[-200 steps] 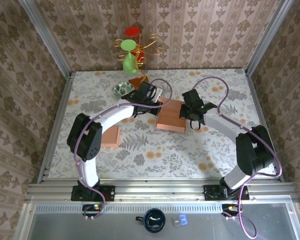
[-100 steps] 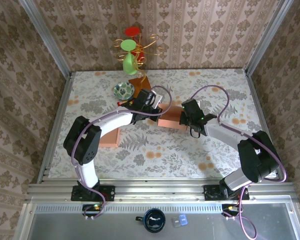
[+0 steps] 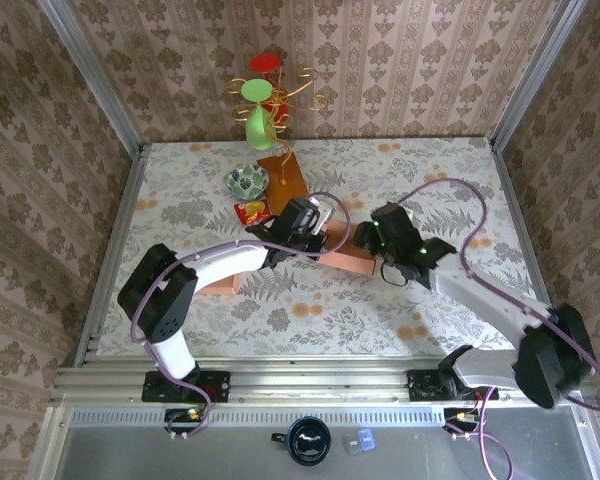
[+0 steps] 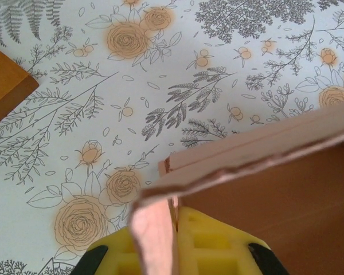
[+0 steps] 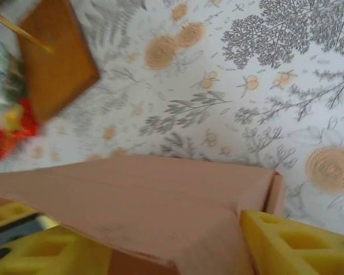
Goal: Fold the paper box
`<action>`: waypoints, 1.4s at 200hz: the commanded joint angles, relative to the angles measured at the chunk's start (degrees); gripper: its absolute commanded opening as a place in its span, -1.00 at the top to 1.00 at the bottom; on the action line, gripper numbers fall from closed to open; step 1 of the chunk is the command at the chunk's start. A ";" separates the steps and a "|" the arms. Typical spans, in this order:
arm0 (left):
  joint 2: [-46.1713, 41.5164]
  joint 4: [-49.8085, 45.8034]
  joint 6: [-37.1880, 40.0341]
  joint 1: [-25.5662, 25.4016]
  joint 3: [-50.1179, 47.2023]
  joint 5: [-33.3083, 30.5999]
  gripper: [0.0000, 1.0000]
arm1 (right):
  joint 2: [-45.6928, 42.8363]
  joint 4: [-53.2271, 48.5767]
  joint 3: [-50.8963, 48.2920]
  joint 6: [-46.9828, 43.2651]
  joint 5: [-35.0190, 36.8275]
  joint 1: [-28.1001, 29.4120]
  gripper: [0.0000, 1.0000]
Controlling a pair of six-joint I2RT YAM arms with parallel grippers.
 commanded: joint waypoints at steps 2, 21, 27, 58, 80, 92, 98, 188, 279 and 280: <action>-2.03 0.76 -1.04 -1.78 -1.90 -4.83 1.00 | -7.22 -2.03 -5.07 16.51 -1.78 0.76 -0.33; -2.21 0.63 -1.51 -2.52 -2.09 -6.55 1.00 | -11.61 -4.19 -6.10 22.23 -2.09 0.85 -0.40; -2.36 0.73 -1.80 -2.72 -2.15 -6.86 1.00 | -12.47 -5.35 -5.84 23.65 -1.83 0.92 -0.40; -2.79 0.85 -3.16 -3.74 -2.41 -8.75 1.00 | -17.84 -4.33 -7.40 41.46 2.92 4.12 -0.35; -3.13 1.34 -4.73 -4.52 -3.27 -10.48 1.00 | -15.86 -0.30 -7.53 56.62 8.32 9.19 -0.33; -3.27 1.60 -5.37 -4.95 -3.58 -11.22 1.00 | -13.04 0.84 -5.80 61.20 9.69 10.47 -0.31; -3.30 1.67 -5.78 -5.16 -3.86 -11.81 1.00 | -11.63 1.11 -4.68 62.70 10.45 10.70 -0.30; -3.75 3.57 -10.44 -7.02 -5.93 -15.61 1.00 | 2.91 6.97 1.83 70.31 8.73 7.80 -0.06; -3.68 3.44 -9.71 -7.14 -5.12 -15.61 1.00 | 4.84 9.03 0.24 71.89 2.77 5.16 0.62; -3.65 3.44 -9.70 -7.14 -5.13 -15.61 1.00 | 4.84 9.01 0.22 71.90 2.74 5.16 0.63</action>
